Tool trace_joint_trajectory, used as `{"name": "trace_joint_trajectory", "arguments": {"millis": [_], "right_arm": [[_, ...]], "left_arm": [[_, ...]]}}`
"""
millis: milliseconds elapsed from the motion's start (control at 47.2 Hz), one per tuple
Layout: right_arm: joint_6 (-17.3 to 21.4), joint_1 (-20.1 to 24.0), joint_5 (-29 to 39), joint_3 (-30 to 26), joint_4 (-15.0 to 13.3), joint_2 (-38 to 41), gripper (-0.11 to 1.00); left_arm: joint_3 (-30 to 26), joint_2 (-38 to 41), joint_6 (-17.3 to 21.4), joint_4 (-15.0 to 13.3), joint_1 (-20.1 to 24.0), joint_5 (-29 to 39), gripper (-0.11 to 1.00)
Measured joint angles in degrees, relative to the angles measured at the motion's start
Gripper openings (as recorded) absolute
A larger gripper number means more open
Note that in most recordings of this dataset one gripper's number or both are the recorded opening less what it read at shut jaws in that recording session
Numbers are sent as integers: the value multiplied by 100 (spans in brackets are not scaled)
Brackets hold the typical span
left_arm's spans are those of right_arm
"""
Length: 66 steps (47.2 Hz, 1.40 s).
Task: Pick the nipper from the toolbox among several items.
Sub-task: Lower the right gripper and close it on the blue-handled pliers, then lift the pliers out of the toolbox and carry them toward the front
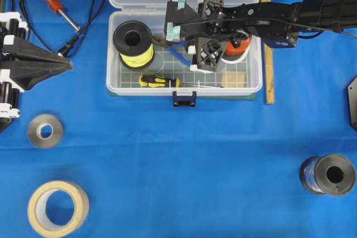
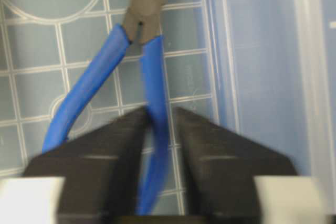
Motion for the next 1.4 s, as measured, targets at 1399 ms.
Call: {"name": "trace_joint_trajectory", "arguments": {"millis": [1399], "right_arm": [[1204,2312,-246,896,35,-2610,13]], "left_arm": [[-9,-44,-18,-9,26,79,0]]}}
